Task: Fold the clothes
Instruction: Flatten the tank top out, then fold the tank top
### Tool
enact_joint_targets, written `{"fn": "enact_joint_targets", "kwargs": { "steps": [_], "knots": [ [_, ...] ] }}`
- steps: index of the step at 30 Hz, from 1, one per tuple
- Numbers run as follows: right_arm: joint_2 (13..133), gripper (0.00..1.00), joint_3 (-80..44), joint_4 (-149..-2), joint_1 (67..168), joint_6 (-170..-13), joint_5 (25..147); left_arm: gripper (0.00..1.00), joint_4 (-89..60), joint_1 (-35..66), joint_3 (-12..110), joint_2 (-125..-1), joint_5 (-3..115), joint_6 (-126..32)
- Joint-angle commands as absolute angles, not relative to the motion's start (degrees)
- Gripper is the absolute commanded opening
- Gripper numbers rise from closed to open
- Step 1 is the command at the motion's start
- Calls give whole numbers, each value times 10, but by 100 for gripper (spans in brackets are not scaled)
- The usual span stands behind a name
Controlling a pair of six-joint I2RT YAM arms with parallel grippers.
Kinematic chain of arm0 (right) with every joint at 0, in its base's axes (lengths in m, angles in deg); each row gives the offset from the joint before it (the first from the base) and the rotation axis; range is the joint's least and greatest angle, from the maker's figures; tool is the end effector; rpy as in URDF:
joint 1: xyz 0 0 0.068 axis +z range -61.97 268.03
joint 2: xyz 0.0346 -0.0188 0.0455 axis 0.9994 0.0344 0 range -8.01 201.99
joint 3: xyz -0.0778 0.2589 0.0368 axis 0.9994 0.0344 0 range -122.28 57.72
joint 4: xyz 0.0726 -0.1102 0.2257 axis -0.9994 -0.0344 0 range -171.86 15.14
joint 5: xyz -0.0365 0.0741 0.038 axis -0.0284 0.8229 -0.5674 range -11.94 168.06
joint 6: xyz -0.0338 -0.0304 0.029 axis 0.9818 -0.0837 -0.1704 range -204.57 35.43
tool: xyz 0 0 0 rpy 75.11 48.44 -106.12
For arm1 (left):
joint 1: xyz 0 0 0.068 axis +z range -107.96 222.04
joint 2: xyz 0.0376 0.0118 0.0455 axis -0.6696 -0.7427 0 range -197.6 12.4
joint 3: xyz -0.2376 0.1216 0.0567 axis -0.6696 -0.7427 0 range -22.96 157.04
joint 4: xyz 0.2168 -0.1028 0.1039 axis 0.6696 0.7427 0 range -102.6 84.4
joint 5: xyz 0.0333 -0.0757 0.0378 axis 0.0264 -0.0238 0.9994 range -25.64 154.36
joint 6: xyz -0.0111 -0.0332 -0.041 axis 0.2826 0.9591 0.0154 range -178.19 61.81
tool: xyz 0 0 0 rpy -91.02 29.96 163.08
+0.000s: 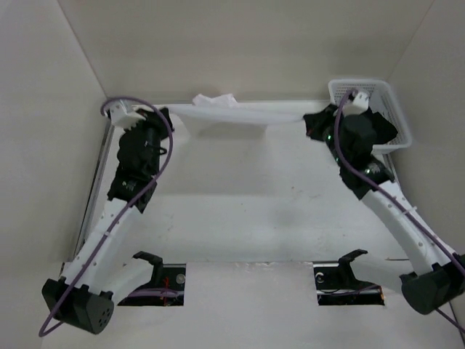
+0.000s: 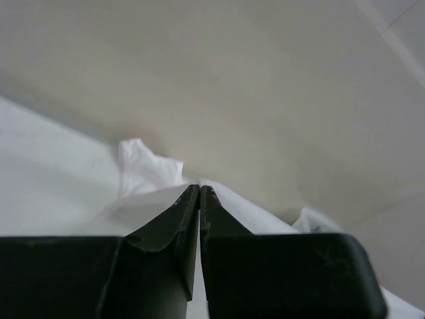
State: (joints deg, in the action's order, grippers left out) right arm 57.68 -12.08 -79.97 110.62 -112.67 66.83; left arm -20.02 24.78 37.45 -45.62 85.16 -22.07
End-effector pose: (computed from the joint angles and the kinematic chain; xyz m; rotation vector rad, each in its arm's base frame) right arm 0.2430 0.0935 0.4296 0.2321 1.5966 0.5331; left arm 0.2217 -0.0555 0.4259 -0.5298 1.3289 -0.5166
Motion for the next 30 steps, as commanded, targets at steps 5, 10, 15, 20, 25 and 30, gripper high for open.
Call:
{"fn": "enact_joint_targets", "kwargs": {
  "steps": [5, 10, 15, 20, 25, 30],
  "knots": [
    [404, 0, 177, -771, 1206, -1206, 627, 0, -85, 159, 123, -223, 954, -187],
    [291, 0, 296, -888, 1287, -1293, 622, 0, 86, 98, 35, -118, 960, -50],
    [259, 0, 296, -974, 1363, -1337, 594, 0, 195, 44, 26, -78, 994, 45],
    [306, 0, 250, -943, 1369, -1308, 592, 0, 210, 9, 49, -96, 1067, 60],
    [460, 0, 170, -802, 1274, -1224, 628, 0, 31, 51, 91, -208, 1119, -44],
    [632, 0, 48, -695, 1181, -1199, 666, 0, -178, 179, 193, -413, 1003, -156]
  ]
}}
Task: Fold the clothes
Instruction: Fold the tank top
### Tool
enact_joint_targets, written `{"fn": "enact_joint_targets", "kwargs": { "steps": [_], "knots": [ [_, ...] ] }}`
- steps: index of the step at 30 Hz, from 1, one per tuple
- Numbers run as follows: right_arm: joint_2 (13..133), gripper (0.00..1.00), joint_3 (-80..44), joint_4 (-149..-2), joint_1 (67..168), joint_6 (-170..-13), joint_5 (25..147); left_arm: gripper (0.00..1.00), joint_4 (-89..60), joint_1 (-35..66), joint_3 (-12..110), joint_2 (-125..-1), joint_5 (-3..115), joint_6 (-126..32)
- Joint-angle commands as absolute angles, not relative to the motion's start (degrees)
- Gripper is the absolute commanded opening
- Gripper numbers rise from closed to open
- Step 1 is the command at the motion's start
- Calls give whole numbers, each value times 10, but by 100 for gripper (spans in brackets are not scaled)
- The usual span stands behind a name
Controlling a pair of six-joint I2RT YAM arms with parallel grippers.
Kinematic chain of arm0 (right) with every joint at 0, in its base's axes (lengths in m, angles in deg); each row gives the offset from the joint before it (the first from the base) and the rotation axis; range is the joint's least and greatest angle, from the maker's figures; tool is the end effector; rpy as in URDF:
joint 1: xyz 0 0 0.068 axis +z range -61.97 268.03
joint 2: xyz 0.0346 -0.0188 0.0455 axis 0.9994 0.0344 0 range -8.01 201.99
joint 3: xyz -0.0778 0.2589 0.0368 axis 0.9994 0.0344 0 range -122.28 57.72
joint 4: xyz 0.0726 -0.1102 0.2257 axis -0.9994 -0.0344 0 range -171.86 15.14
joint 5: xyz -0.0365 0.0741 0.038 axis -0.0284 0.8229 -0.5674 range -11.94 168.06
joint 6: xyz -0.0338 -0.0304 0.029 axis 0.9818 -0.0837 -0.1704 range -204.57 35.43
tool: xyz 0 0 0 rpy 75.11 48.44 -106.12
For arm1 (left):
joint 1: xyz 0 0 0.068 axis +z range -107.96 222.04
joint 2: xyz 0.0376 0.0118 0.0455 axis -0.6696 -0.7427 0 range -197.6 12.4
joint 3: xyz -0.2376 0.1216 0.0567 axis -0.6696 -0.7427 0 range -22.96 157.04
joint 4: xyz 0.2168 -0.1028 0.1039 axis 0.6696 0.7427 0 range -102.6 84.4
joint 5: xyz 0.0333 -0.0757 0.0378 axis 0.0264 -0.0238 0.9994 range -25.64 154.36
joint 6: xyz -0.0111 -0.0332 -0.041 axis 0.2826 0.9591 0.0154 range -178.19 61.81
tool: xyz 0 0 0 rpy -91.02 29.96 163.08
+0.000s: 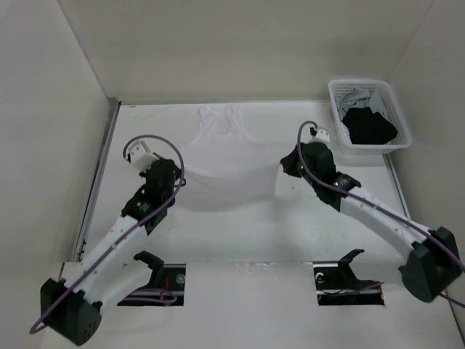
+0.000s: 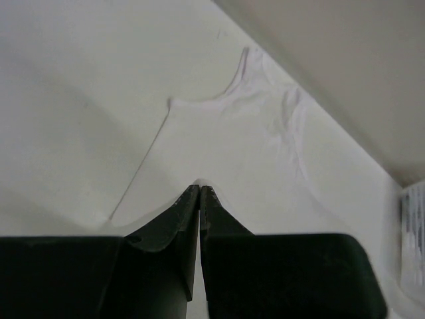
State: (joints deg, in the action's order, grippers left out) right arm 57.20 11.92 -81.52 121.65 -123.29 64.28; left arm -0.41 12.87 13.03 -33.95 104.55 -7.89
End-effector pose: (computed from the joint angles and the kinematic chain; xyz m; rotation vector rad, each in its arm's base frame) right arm 0.2195 0.1356 0.2806 0.2457 2.0419 0.5555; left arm 0.1711 -0.0691 0.2807 -0.7721 1.7103 -0.2651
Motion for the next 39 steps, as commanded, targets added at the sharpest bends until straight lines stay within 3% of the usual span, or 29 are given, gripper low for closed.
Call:
{"fn": "enact_joint_targets", "kwargs": {
  "steps": [1, 6, 13, 14, 16, 17, 18, 20, 23, 28, 30, 33, 39],
  "knots": [
    [668, 0, 17, -685, 1166, -1196, 672, 0, -193, 200, 208, -443, 988, -156],
    [863, 0, -185, -678, 1109, -1193, 712, 0, -272, 295, 332, -654, 927, -153],
    [1132, 1, -480, -740, 1057, -1215, 749, 2, -276, 339, 562, -936, 910, -162],
    [1161, 5, -510, -742, 1052, -1225, 750, 7, -275, 343, 591, -967, 910, -167],
    [1206, 28, -552, -728, 1045, -1239, 752, 22, -267, 350, 632, -1009, 901, -178],
    [1220, 41, -564, -724, 1043, -1239, 756, 24, -267, 352, 635, -1014, 903, -178],
    [1222, 47, -565, -723, 1043, -1238, 762, 27, -274, 356, 627, -1009, 907, -177],
    [1210, 53, -537, -725, 1042, -1241, 779, 32, -296, 360, 592, -984, 909, -175],
    [1137, 52, -427, -713, 1044, -1239, 779, 36, -307, 352, 496, -909, 909, -171],
    [1010, 15, -225, -656, 1070, -1236, 770, 35, -336, 305, 270, -782, 904, -129],
    [978, 8, -174, -652, 1080, -1235, 760, 36, -339, 305, 205, -753, 879, -107],
    [960, 10, -127, -648, 1087, -1235, 742, 37, -347, 331, 156, -739, 798, -70],
    [942, 30, -35, -613, 1099, -1242, 732, 38, -394, 361, 126, -779, 739, -41]
  ]
}}
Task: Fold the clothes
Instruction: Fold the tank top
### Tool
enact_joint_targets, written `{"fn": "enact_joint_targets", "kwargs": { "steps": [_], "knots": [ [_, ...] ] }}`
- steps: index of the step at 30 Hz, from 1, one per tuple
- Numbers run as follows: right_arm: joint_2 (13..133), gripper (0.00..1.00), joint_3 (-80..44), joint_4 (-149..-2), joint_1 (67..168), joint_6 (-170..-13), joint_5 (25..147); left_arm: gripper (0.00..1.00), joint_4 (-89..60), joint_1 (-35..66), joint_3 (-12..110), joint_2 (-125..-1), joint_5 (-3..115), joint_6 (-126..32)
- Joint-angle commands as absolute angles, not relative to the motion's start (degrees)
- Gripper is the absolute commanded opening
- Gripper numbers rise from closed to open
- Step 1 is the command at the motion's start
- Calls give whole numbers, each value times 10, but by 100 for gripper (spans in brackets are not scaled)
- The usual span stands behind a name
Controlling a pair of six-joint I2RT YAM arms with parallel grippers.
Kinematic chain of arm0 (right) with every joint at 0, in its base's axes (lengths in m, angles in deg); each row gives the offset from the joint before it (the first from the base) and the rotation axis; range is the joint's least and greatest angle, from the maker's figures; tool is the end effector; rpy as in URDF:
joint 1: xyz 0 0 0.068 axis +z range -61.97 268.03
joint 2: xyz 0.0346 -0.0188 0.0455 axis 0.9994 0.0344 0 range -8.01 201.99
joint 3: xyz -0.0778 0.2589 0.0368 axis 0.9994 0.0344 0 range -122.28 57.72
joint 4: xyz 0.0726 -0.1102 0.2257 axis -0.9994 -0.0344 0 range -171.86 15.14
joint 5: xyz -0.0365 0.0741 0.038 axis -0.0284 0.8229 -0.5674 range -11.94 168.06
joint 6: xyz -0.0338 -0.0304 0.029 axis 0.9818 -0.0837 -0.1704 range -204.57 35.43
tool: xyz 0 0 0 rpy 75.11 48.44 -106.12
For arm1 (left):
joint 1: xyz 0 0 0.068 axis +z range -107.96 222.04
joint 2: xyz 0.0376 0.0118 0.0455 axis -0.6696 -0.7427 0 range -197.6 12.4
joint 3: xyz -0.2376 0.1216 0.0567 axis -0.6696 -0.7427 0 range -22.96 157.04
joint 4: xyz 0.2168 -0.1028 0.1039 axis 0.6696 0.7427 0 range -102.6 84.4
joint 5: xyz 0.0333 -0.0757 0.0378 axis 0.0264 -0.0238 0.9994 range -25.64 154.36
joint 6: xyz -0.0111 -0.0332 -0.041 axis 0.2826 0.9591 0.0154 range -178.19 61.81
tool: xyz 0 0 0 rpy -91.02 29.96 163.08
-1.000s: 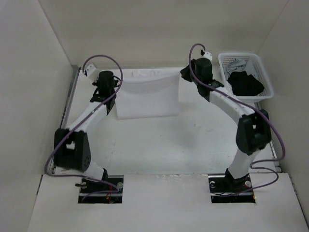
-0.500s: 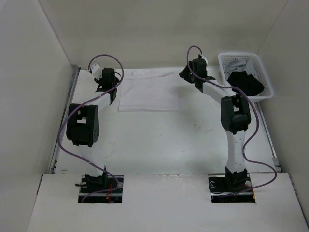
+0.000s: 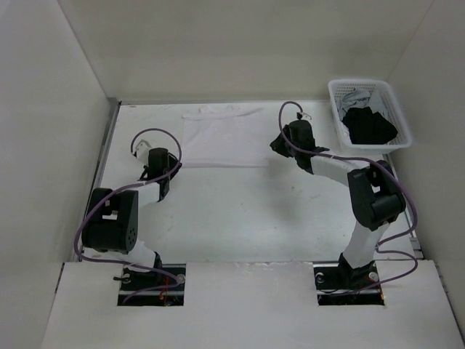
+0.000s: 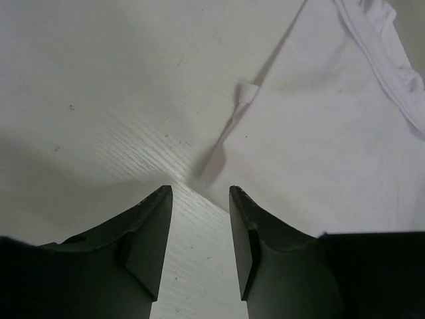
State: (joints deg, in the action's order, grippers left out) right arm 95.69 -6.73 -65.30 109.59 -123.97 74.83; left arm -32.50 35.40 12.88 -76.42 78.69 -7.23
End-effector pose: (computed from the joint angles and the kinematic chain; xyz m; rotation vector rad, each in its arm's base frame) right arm 0.3778 0.1470 0.2072 0.3667 2.1104 0.5794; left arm 0.3000 -0.0259 0.1588 -0.9426 1.9270 -0.3232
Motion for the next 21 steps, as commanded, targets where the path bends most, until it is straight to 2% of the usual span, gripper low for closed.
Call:
{"fn": "enact_joint_targets", "kwargs": {
  "steps": [1, 10, 18, 21],
  "knots": [
    [941, 34, -28, -612, 1099, -1246, 735, 39, -408, 364, 126, -790, 730, -35],
    [959, 51, 13, -609, 1099, -1273, 739, 38, -499, 384, 105, -854, 671, 13],
    [969, 50, 28, -606, 1100, -1295, 761, 17, -496, 380, 92, -862, 673, 17],
    [961, 50, 47, -594, 1104, -1302, 770, 12, -494, 383, 85, -855, 678, 17]
  ]
}}
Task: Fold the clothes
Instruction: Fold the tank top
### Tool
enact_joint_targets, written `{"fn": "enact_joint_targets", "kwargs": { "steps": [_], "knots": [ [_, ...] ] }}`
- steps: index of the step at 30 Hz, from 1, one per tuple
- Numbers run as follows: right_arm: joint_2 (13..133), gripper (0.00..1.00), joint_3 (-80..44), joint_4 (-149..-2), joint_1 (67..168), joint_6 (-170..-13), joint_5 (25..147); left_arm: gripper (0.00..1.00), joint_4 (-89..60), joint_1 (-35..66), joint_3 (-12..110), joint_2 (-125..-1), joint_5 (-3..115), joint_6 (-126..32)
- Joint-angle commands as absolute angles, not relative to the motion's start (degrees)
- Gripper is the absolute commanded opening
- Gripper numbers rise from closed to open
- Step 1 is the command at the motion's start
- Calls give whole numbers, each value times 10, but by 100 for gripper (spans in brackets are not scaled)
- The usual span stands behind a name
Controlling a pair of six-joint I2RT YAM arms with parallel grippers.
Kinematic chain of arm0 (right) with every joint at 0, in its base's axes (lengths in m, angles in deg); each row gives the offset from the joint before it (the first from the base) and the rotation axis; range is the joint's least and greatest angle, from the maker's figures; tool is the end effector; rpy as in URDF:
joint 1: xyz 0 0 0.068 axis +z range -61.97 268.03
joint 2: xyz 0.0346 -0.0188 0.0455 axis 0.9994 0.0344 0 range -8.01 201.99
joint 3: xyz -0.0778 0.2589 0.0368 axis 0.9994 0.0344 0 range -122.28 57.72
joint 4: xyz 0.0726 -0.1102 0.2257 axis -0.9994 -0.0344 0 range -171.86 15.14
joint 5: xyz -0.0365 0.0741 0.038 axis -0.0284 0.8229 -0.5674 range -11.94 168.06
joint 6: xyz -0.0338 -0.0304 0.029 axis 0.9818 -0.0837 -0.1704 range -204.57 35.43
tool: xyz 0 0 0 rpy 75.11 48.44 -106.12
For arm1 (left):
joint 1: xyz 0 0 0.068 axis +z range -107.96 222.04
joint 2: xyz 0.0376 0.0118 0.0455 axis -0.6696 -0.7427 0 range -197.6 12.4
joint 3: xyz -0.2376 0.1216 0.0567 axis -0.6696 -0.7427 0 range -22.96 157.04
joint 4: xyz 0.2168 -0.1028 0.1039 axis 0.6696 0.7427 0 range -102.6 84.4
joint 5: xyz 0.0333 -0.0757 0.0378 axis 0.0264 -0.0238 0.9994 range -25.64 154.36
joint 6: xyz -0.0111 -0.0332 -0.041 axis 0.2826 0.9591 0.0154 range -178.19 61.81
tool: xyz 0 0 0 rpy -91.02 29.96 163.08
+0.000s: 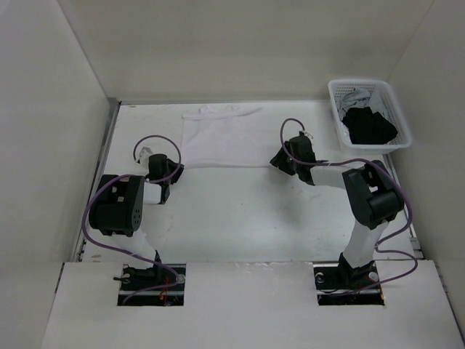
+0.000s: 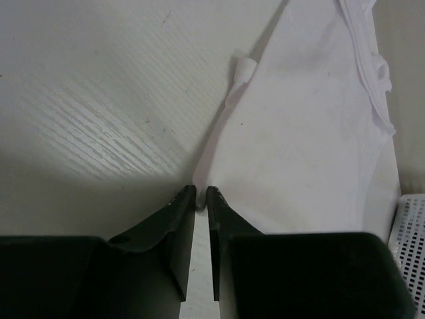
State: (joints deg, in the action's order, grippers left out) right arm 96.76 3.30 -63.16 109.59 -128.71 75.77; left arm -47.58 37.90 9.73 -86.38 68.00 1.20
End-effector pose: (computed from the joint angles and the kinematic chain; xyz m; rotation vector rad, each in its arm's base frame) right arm 0.3497 0.1365 0.1500 0.4736 2.2587 0.5634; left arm 0.3077 -0.0199 0.1182 -1.0406 1.9039 -0.5861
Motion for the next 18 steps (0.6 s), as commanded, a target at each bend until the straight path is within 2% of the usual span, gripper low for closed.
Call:
{"fn": "enact_joint_targets", "kwargs": {
  "steps": [1, 10, 18],
  "knots": [
    [960, 50, 51, -591, 1107, -1304, 774, 11, -493, 384, 82, -853, 681, 18],
    [963, 48, 67, -580, 1118, -1314, 793, 7, -492, 384, 67, -830, 697, 18],
    [989, 33, 36, -582, 1116, -1330, 798, 5, -492, 387, 61, -821, 697, 17]
  ]
}}
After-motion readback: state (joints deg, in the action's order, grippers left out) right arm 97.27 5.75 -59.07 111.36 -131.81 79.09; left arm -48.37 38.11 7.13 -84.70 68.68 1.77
